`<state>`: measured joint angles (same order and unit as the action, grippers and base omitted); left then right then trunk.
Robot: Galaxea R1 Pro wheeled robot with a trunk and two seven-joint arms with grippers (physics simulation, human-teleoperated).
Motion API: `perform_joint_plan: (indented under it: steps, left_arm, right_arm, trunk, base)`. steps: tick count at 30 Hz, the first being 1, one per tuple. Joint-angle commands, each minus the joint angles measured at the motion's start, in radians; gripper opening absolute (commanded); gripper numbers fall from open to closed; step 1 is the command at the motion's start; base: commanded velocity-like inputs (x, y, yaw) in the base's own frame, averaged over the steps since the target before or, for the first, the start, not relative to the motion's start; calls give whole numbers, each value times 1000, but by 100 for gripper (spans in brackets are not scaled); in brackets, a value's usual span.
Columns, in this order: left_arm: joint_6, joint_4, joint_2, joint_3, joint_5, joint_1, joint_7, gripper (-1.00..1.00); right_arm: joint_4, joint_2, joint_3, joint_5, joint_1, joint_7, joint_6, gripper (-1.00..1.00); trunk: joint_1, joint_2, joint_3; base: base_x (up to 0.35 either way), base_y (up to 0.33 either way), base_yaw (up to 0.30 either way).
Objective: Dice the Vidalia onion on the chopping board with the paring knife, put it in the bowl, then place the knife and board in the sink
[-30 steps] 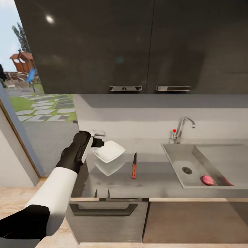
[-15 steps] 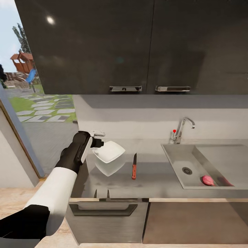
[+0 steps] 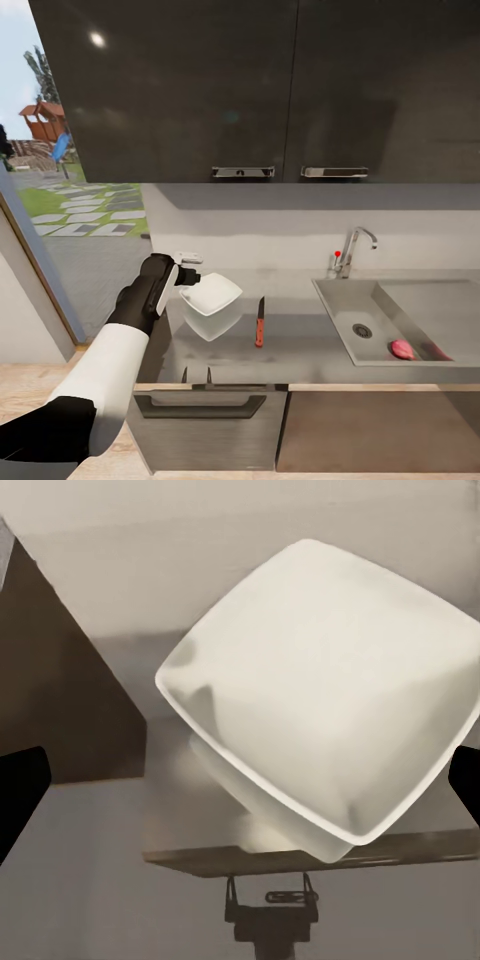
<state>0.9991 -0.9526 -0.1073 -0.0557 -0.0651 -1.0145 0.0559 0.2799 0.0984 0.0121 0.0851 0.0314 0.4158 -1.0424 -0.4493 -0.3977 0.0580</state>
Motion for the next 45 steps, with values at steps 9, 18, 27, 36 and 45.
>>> perform_joint_plan:
  steps: [9, 18, 27, 36, 45]
  left_arm:
    - [4, 0, 0, -1, -5, -1, 0, 100]
    - [4, -1, 0, 0, -5, -1, 2, 100]
    - [3, 20, -1, 50, -5, -1, 3, 100]
    - [3, 96, 1, 58, -6, -1, 3, 100]
    - [3, 128, 3, 61, -7, -1, 7, 100]
  right_arm:
    - [-21, -8, -1, 8, 1, -9, -5, 100]
    - [-37, -8, -1, 8, 1, -11, -5, 100]
    - [-40, -9, -1, 8, 1, -11, -5, 100]
    - [-40, -9, -1, 8, 1, -11, -5, 100]
    - [-41, -9, -1, 8, 1, -11, -5, 100]
  trunk:
    - [-1, -2, 2]
    - [-1, -2, 2]
    - [-1, -2, 2]
    - [-1, -2, 2]
    - [-1, -2, 2]
  base:
    - [0, 0, 0]
    - [80, 0, 0]
    - [174, -2, 0]
    - [102, -28, 0]
    - [3, -1, 0]
